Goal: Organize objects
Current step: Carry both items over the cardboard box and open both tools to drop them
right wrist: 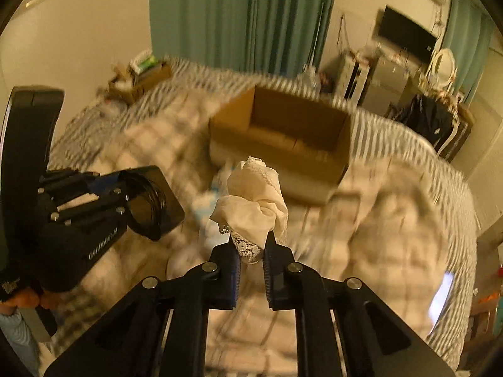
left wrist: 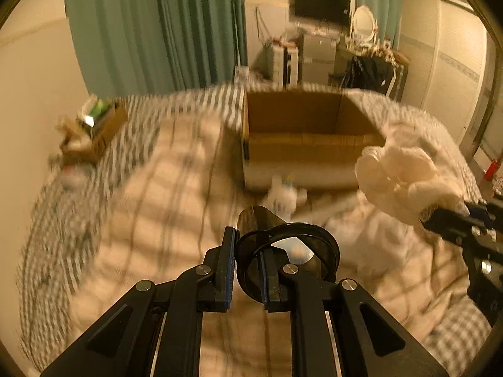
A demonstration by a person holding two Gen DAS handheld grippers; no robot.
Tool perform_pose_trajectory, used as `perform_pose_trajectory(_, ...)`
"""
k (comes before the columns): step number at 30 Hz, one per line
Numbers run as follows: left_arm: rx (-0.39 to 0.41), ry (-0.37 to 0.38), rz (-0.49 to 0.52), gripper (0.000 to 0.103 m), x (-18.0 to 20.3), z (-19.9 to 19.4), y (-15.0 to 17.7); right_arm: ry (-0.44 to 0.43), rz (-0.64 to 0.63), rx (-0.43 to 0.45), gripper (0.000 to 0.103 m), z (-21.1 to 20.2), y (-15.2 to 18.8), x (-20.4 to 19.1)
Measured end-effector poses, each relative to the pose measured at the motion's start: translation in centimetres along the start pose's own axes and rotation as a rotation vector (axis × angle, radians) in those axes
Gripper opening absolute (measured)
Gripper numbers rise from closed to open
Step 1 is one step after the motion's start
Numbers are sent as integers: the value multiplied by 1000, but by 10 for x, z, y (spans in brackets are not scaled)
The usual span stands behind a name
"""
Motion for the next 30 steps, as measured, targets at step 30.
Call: perform_pose_trajectory(30,91,-22,17,13,22,106,-138,46,135,81,11,119,-122,107)
Point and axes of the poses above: each gripper's, at about its wrist camera, not at the fingertips, and z roughly the way its jaws point, x to its right, y to its underside, the point moved 7 cm from there along z, roughly the way its jaws point, and after that the axes turned 3 degrees about -y, right-handed, at the moved point
